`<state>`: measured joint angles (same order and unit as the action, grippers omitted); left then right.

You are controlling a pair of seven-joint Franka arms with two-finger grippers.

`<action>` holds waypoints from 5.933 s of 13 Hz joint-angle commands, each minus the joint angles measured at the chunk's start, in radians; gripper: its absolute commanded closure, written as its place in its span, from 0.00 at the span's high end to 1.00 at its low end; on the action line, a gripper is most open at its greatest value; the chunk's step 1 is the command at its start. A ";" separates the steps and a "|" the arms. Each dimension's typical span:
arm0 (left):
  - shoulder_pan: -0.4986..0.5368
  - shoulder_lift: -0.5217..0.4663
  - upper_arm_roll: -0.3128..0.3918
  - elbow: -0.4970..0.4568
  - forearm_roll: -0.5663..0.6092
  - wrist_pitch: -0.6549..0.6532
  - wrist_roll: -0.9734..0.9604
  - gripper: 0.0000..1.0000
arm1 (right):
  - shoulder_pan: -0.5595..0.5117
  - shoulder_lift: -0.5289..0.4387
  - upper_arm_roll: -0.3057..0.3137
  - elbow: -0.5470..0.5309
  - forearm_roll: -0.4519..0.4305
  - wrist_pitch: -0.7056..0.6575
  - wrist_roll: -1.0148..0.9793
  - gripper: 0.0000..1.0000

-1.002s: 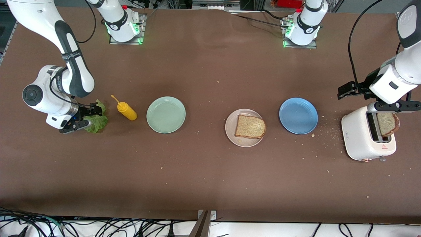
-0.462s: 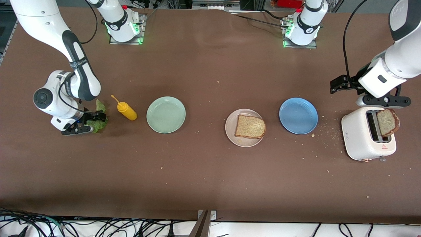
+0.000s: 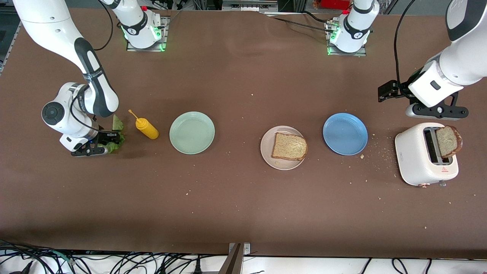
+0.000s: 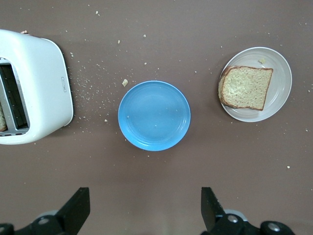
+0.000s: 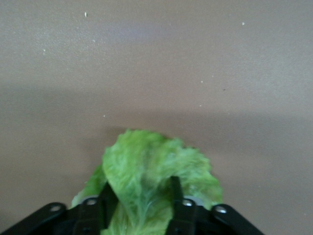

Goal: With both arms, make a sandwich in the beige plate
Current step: 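Lift the lettuce leaf off the table with the right gripper, then carry the lettuce leaf over the bread on the beige plate, then lower the lettuce onto the bread and open the right gripper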

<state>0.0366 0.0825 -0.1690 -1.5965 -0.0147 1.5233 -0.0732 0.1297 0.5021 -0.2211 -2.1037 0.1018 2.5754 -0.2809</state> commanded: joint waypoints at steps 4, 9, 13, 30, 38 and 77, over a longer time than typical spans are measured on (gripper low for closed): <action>-0.004 -0.007 -0.001 0.015 0.021 -0.023 0.016 1.00 | -0.012 -0.040 0.011 0.017 -0.010 -0.026 -0.027 0.00; -0.004 -0.007 -0.001 0.015 0.019 -0.023 0.016 1.00 | -0.005 -0.059 0.011 0.327 -0.011 -0.514 -0.020 0.00; -0.004 -0.007 -0.001 0.015 0.018 -0.023 0.016 1.00 | 0.004 -0.062 0.034 0.560 0.022 -0.824 0.050 0.00; -0.004 -0.007 -0.003 0.015 0.015 -0.025 0.015 1.00 | 0.391 0.074 0.266 0.714 0.325 -0.352 1.506 0.00; -0.004 -0.007 -0.001 0.015 0.015 -0.025 0.016 1.00 | 0.574 0.380 0.290 0.861 0.325 0.011 1.913 0.00; 0.149 0.069 0.009 0.017 0.079 0.188 0.171 1.00 | 0.519 0.345 0.361 0.927 0.187 -0.214 1.940 0.98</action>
<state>0.1426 0.1182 -0.1526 -1.5966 0.0414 1.6638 0.0328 0.6961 0.9384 0.1319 -1.1518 0.2983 2.4987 1.7088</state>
